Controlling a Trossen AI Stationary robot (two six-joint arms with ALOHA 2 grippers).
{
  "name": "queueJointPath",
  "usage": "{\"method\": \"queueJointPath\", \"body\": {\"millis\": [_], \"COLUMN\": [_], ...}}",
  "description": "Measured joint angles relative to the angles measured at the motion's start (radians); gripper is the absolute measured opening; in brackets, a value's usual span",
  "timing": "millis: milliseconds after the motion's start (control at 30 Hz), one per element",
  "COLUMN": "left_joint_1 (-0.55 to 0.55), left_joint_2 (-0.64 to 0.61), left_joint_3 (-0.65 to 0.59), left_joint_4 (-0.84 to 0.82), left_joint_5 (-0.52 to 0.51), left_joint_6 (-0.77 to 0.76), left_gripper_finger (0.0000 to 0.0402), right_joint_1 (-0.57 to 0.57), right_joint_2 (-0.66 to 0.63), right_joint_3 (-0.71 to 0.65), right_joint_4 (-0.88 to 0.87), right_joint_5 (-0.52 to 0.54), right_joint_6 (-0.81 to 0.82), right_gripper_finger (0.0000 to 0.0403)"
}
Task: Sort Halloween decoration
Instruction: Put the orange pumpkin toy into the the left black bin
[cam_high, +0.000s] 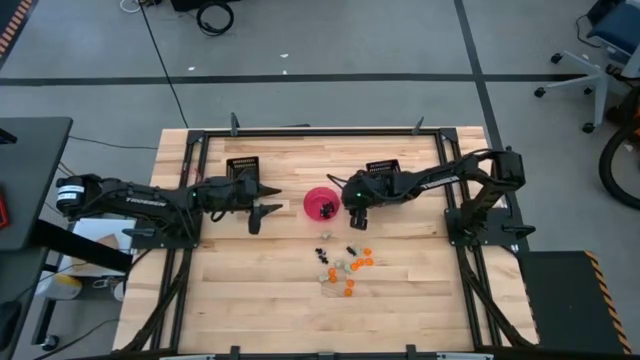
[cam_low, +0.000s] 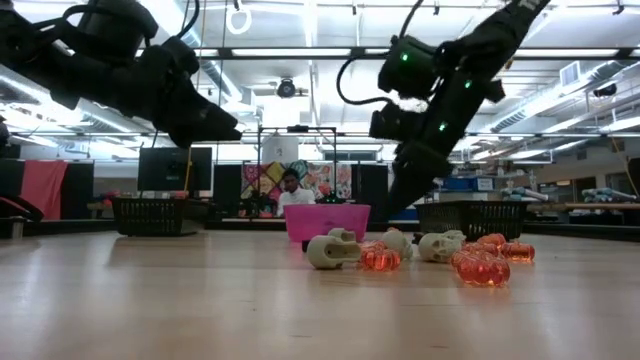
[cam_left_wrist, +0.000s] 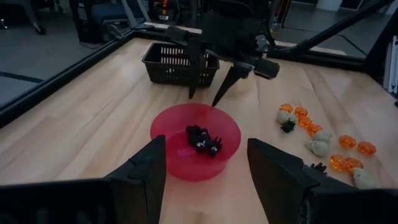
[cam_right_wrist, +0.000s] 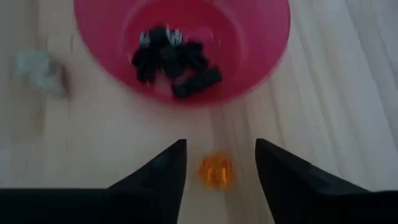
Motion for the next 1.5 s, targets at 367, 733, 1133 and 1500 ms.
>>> {"method": "queueJointPath", "body": {"millis": [367,733,1133,1500], "left_joint_1": [0.000,0.000,0.000,0.000], "left_joint_2": [0.000,0.000,0.000,0.000], "left_joint_3": [0.000,0.000,0.000,-0.001], "left_joint_4": [-0.001,-0.008,-0.006,-0.006], "left_joint_5": [0.000,0.000,0.000,0.000], "left_joint_6": [0.001,0.001,-0.001,0.002], "left_gripper_finger": [0.0194,0.0194,0.0194,0.0194], "right_joint_1": [-0.034,-0.035,-0.010,-0.010], "right_joint_2": [0.072,0.017,0.007,0.003], "right_joint_3": [-0.028,-0.014,0.024,-0.029], "right_joint_4": [0.042,-0.055,-0.198,-0.180], "right_joint_5": [-0.051,-0.051,-0.057,-0.087], "right_joint_6": [-0.003,0.029,0.061,0.078], "right_gripper_finger": [0.0177,0.0135,0.0196,0.0195]}}
